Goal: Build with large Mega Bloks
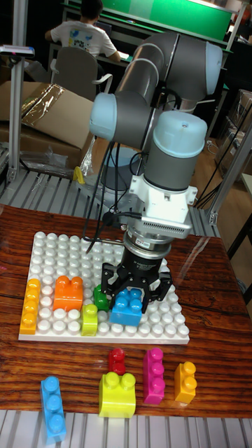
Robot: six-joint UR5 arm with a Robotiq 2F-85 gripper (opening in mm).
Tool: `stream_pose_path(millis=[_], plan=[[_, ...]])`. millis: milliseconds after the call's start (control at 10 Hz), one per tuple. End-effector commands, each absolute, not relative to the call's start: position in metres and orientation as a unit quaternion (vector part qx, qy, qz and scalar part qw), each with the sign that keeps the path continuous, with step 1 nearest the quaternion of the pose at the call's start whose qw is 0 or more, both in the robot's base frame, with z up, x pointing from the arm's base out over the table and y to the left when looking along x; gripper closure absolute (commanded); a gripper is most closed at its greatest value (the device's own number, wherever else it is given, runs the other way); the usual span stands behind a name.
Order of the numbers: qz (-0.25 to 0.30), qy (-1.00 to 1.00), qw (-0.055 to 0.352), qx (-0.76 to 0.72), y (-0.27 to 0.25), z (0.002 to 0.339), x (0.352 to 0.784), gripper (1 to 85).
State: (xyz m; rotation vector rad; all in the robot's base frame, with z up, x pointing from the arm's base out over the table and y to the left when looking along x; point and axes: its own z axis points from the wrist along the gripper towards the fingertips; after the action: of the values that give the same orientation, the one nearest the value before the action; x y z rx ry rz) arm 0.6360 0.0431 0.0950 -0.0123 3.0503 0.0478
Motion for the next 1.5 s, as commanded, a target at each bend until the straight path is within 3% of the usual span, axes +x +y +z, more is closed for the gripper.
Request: stream_pose_path(millis=[0,600,1000,1400], plan=[[0.018,0.999,0.047,-0.006,0.051,0.089,0.623,77.3],[0.002,0.999,0.037,-0.008,0.045,0.086,0.615,84.7],[0.056,0.996,0.029,-0.063,0.073,0.087,0.609,84.3],[0.023,0.996,0.038,-0.071,0.059,0.088,0.609,84.7]])
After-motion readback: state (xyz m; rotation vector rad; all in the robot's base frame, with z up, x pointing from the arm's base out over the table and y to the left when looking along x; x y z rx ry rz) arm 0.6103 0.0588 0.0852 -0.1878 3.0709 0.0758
